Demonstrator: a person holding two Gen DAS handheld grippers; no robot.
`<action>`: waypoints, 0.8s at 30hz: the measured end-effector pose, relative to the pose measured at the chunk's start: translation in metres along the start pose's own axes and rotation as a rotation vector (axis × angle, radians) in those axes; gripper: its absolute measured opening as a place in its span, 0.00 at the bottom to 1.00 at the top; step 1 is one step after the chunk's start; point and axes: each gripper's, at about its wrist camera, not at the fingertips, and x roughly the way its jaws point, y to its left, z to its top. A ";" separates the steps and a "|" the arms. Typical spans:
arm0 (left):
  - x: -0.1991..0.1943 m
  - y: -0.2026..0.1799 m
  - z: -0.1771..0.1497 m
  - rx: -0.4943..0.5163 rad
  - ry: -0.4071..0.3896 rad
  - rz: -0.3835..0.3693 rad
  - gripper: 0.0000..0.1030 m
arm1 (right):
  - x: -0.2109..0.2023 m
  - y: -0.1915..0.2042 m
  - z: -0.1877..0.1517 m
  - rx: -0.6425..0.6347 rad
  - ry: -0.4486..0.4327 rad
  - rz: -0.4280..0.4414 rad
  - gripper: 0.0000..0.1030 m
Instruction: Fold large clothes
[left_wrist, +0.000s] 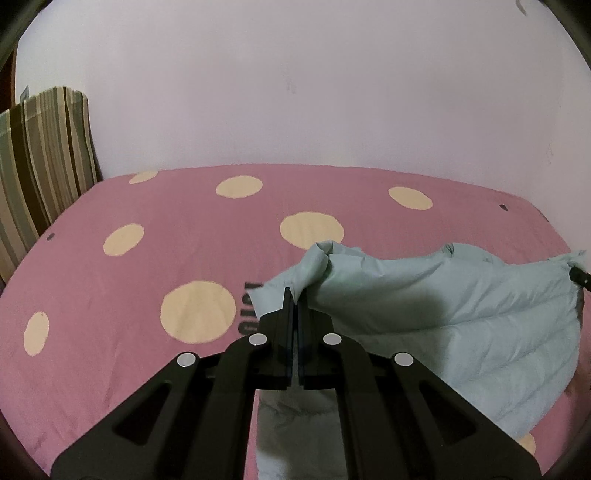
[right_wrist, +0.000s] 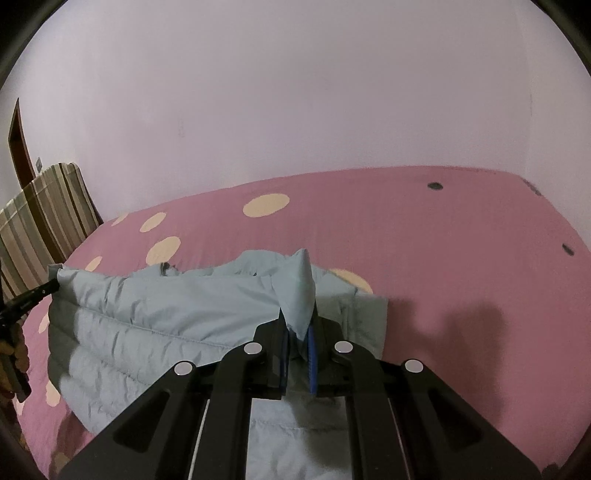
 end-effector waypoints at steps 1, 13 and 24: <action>0.002 -0.001 0.004 0.000 -0.004 0.006 0.01 | 0.001 0.001 0.003 -0.006 -0.004 -0.004 0.07; 0.083 -0.017 0.049 -0.006 0.020 0.129 0.01 | 0.076 -0.001 0.046 0.024 -0.009 -0.056 0.07; 0.181 -0.024 0.024 0.040 0.184 0.209 0.01 | 0.170 -0.016 0.025 0.029 0.156 -0.111 0.07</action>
